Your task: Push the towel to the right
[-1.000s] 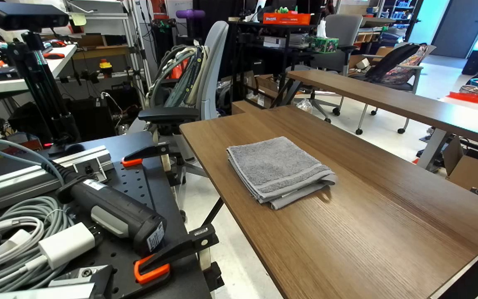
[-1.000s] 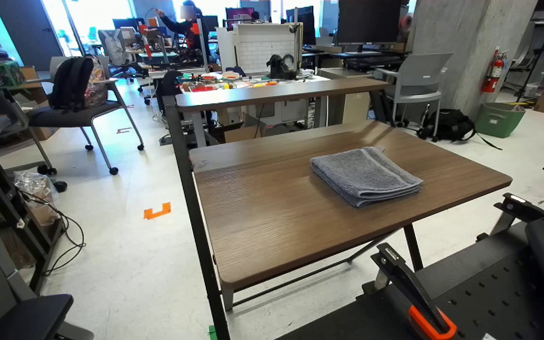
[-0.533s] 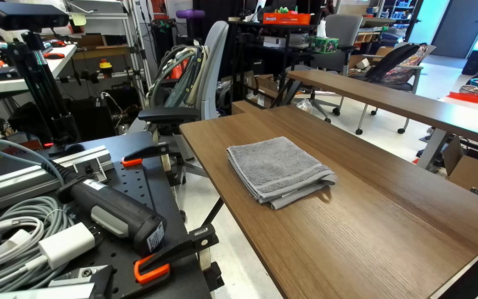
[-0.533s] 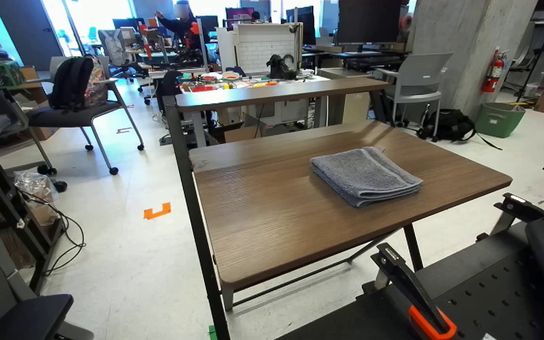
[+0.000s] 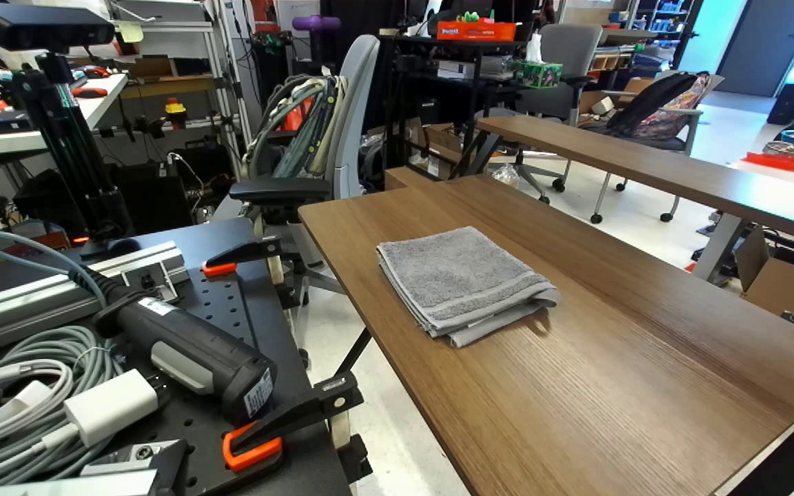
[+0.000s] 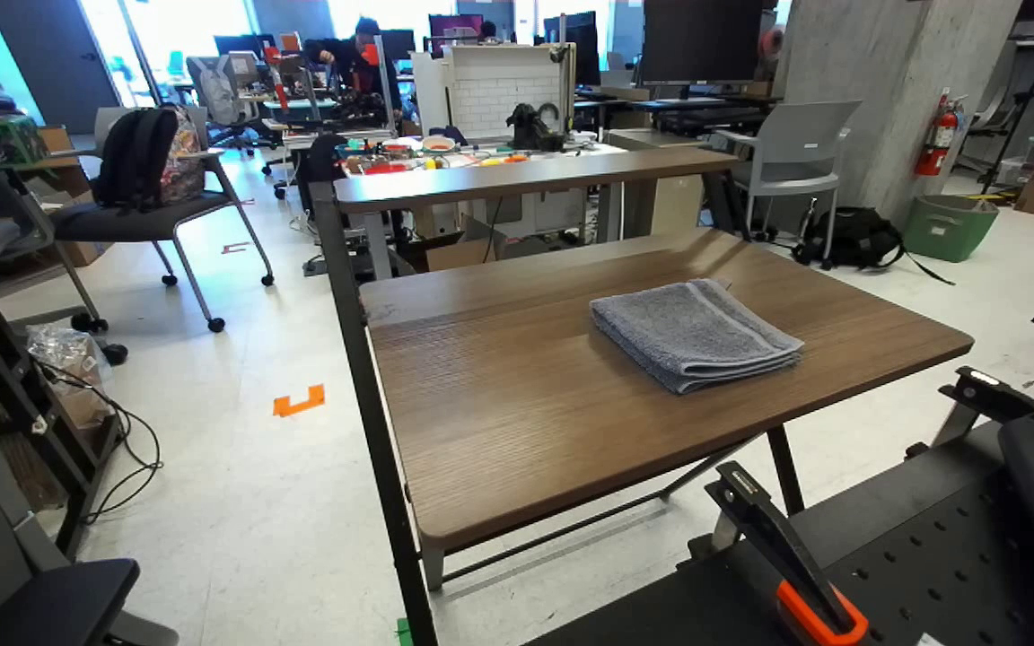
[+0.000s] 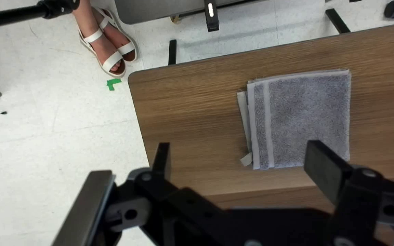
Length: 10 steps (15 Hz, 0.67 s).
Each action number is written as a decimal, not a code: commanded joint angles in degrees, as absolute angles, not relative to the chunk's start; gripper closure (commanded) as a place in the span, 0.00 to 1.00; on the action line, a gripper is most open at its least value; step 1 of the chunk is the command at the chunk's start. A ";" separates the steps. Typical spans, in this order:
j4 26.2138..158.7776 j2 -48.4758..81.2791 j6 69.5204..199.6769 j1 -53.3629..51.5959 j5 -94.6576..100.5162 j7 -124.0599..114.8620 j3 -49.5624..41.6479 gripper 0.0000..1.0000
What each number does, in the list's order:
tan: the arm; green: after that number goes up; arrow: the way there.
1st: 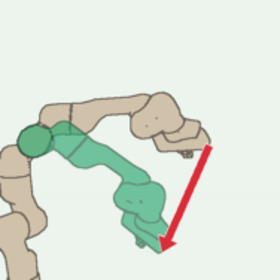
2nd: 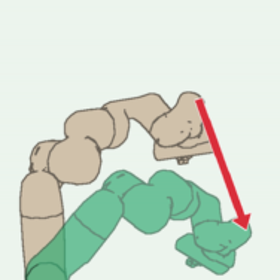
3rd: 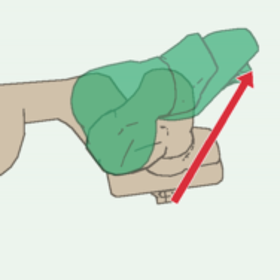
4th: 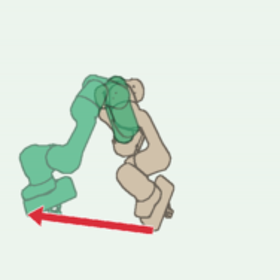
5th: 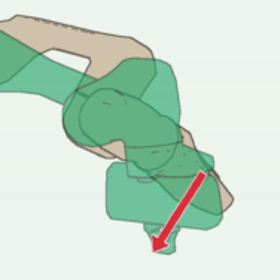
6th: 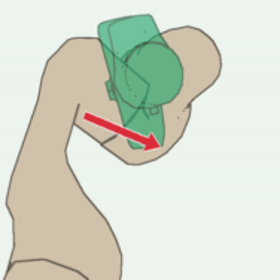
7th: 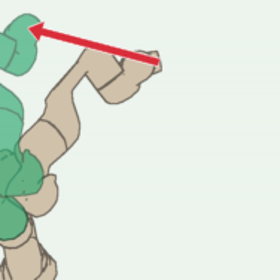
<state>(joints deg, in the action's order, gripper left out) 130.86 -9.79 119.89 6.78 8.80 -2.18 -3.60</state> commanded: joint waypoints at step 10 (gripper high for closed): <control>117.68 10.63 120.94 4.84 5.66 -1.72 -3.35 0.00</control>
